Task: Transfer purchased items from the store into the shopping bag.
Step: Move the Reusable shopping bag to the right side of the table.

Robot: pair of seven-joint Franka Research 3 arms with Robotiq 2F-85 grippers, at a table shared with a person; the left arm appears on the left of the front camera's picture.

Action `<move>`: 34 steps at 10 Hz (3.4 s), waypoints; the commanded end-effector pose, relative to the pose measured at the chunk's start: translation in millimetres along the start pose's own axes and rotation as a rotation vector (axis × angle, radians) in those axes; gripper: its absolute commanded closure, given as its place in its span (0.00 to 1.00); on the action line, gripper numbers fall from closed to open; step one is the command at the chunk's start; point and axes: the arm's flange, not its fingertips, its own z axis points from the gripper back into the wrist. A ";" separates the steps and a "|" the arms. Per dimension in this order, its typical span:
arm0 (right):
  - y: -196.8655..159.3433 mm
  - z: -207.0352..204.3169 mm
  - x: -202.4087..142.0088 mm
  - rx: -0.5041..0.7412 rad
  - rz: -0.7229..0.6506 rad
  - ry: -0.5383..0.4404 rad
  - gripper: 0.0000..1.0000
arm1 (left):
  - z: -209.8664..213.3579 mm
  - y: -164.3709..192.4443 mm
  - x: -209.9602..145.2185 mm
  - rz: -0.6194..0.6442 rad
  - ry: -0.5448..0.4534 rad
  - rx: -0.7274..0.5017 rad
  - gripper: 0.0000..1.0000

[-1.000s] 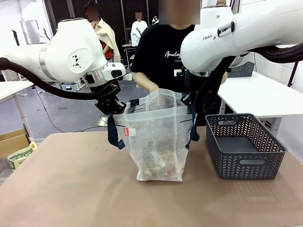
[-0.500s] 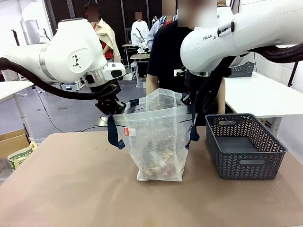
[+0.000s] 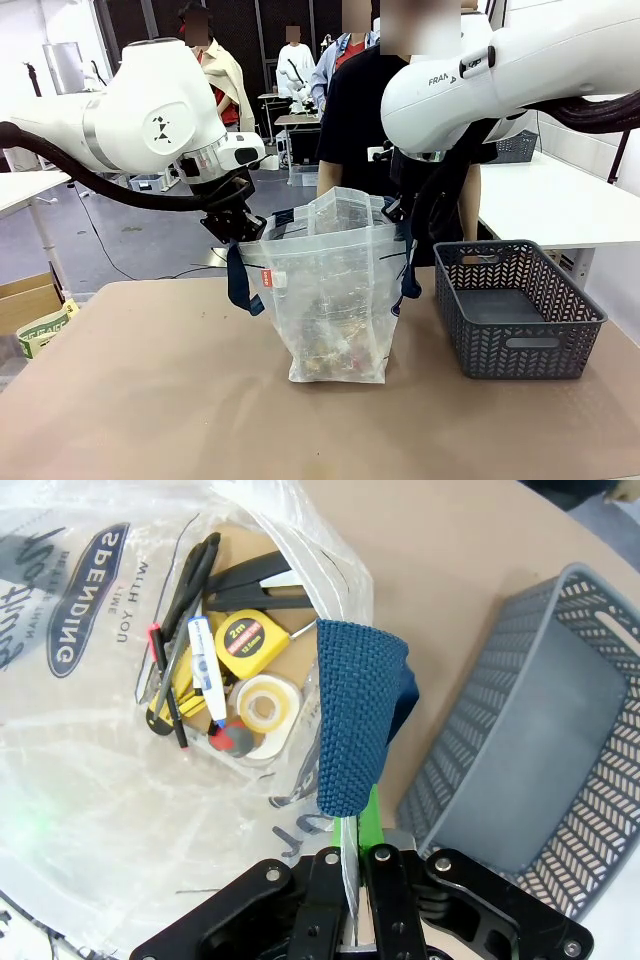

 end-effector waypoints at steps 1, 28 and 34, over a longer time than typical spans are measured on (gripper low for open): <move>-0.8 0.1 -0.2 0.000 -0.002 0.000 1.00 | -0.1 0.7 -0.2 0.014 -0.005 0.005 1.00; 42.3 -11.8 52.3 0.006 -0.389 -0.011 1.00 | 4.3 -43.2 48.3 0.228 -0.055 -0.078 1.00; 39.0 -10.6 52.9 0.115 -0.347 -0.075 1.00 | 1.5 -54.3 47.1 0.228 -0.073 -0.071 1.00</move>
